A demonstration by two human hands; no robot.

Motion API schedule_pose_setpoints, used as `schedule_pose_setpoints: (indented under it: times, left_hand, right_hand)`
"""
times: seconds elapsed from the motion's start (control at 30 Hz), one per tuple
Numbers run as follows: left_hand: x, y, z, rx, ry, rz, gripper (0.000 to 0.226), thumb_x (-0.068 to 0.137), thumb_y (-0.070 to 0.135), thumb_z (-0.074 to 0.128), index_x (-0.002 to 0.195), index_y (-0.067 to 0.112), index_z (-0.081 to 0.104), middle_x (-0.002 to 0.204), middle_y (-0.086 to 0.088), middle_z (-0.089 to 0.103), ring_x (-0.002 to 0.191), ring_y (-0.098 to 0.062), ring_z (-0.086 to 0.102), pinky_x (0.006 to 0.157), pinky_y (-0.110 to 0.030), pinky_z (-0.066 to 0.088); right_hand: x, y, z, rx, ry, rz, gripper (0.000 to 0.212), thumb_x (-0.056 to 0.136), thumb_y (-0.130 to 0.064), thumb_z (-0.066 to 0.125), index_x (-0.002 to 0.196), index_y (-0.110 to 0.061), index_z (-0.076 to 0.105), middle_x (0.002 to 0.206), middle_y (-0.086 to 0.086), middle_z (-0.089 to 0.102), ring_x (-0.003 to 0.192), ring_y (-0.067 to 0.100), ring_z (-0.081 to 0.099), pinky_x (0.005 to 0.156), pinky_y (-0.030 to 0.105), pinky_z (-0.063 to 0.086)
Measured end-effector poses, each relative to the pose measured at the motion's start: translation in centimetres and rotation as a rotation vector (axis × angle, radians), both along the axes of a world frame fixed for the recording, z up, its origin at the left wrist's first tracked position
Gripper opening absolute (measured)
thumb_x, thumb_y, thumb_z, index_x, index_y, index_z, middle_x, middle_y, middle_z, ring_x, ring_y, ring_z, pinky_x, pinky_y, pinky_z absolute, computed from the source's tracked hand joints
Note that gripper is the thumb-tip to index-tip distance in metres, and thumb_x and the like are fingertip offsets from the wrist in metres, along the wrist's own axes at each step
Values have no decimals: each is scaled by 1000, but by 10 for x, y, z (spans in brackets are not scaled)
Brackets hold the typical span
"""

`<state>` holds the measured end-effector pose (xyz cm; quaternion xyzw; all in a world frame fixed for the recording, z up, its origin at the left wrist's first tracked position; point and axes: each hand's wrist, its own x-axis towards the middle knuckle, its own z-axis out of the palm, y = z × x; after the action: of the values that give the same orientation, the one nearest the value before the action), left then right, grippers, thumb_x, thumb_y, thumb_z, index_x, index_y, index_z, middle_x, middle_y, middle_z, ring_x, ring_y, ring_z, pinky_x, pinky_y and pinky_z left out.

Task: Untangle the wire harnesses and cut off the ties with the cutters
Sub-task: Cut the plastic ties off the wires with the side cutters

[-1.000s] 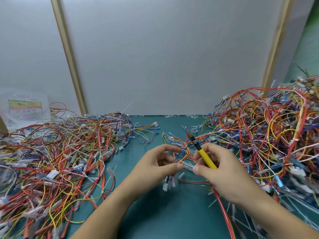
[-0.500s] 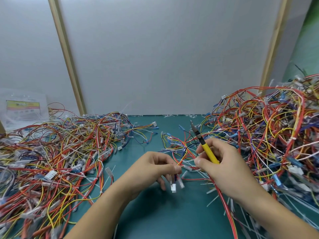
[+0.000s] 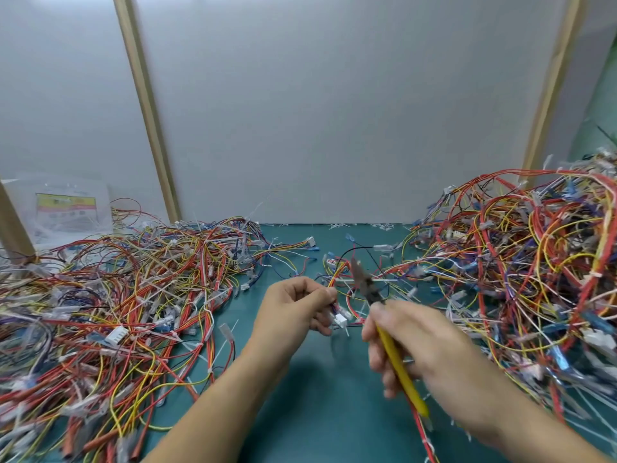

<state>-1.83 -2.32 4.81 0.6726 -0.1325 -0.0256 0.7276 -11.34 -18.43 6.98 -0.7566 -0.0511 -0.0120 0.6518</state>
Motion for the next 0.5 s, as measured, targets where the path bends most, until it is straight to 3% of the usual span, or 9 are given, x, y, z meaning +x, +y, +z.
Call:
schedule_pose_setpoints:
  times: [0.13,0.27,0.5]
  left_hand:
    - [-1,-3,0,-47,-19,2,21,90,1,65,69,0,62,58,-7,61,45,-14,52,47,-22,48]
    - [-5,-6,0,-101,-29,-39,19,90,1,64,72,-1,62,60,-6,62,47,-14,53,49,-23,50]
    - [-6,-7,0,-121,-82,-79,22,90,4,65,68,4,63,61,-7,64,49,-15,54,50,-23,50]
  right_hand:
    - [9,-8,-15,-266,71,-80,40,95,-50,50,80,-14,61,62,1,63,52,20,57,55,39,50]
    - [11,-11,-16,-344,59,-102,45,86,-64,48,79,-21,60,61,1,65,50,18,59,54,40,52]
    - [11,-10,-15,-411,25,-127,47,94,-54,48,82,-10,58,62,3,65,50,16,57,57,48,53]
